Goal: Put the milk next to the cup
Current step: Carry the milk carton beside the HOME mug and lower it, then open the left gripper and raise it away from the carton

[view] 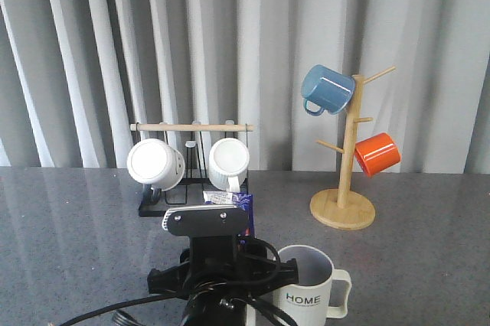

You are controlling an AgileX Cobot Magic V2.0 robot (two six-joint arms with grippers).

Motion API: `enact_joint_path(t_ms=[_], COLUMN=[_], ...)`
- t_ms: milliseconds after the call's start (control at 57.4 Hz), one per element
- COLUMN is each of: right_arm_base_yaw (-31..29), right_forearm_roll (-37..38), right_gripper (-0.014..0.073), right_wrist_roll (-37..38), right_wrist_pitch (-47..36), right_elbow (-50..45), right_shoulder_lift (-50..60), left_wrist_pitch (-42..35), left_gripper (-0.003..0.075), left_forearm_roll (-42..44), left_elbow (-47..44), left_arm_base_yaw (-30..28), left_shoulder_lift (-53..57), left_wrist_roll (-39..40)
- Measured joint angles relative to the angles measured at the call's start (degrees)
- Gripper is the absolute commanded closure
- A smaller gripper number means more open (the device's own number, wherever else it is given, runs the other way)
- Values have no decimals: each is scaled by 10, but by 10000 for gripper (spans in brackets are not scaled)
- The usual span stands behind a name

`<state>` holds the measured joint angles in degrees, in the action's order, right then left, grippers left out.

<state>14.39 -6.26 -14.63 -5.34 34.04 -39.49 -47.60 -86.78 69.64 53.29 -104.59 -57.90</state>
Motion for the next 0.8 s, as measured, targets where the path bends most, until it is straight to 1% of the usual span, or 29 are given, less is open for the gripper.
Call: enact_joint_path(t_ms=[105, 174, 226, 279, 296, 331, 348, 418, 644, 801], right_arm_base_yaw=[0, 0, 0, 0, 0, 0, 0, 0, 0, 0], right_forearm_roll=[0, 0, 0, 0, 0, 0, 0, 0, 0, 0], right_gripper=[601, 601, 601, 601, 601, 601, 601, 601, 601, 601], right_wrist_roll=[0, 0, 0, 0, 0, 0, 0, 0, 0, 0], right_wrist_pitch=[0, 0, 0, 0, 0, 0, 0, 0, 0, 0], right_elbow=[0, 0, 0, 0, 0, 0, 0, 0, 0, 0], right_shoulder_lift=[0, 0, 0, 0, 0, 0, 0, 0, 0, 0], left_wrist_pitch=[-4, -7, -10, -14, -16, -21, -23, -32, -34, -34], left_gripper=[508, 437, 361, 266, 220, 155, 108, -16, 2, 9], left_forearm_roll=[0, 0, -1, -2, -2, -3, -3, -4, -7, -7], left_elbow=[0, 0, 0, 0, 0, 0, 0, 0, 0, 0], left_arm_base_yaw=[0, 0, 0, 0, 0, 0, 0, 0, 3, 11], left_shoulder_lift=[0, 0, 0, 0, 0, -1, -2, -4, -1, 26], left_wrist_roll=[1, 1, 1, 1, 1, 0, 0, -8, -26, -28])
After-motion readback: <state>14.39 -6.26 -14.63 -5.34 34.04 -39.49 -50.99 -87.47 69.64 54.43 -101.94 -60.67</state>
